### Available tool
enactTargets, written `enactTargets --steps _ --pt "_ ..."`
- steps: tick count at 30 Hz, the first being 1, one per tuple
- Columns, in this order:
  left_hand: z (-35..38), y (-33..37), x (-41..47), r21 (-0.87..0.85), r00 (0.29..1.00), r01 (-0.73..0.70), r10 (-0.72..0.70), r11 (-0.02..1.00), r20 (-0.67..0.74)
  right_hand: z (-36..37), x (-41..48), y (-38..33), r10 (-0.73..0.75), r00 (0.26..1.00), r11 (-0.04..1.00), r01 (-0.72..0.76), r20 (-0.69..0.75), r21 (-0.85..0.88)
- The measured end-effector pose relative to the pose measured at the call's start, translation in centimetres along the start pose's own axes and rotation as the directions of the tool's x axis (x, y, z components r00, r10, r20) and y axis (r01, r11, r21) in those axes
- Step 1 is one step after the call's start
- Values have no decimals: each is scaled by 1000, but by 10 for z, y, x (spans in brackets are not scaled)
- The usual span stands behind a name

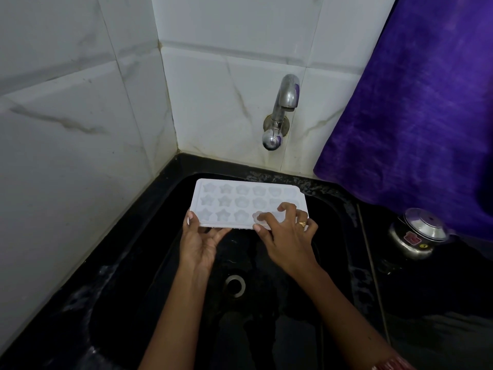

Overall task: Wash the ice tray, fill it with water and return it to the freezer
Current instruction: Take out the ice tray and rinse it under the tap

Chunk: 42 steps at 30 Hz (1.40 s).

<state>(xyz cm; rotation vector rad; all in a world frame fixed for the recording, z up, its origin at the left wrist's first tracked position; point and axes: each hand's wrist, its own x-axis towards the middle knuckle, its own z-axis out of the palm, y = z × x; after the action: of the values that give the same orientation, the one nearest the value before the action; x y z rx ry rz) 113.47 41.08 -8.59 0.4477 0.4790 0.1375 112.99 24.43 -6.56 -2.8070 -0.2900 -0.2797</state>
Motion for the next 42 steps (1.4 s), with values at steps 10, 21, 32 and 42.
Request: enactTargets --steps 10,21,32,42 --pt "1 0 -5 80 1000 -12 10 997 23 5 9 -19 -114 988 991 121 104 -65" --pt "-2 -1 -2 82 999 -23 21 996 33 8 7 -16 -137 989 987 142 60 -74" --pt "-1 -1 -3 95 999 -9 5 995 42 12 4 -18 -125 989 989 131 85 -70" --pt "4 -3 -8 103 999 -32 29 994 24 3 11 -33 -194 980 981 195 52 -7"
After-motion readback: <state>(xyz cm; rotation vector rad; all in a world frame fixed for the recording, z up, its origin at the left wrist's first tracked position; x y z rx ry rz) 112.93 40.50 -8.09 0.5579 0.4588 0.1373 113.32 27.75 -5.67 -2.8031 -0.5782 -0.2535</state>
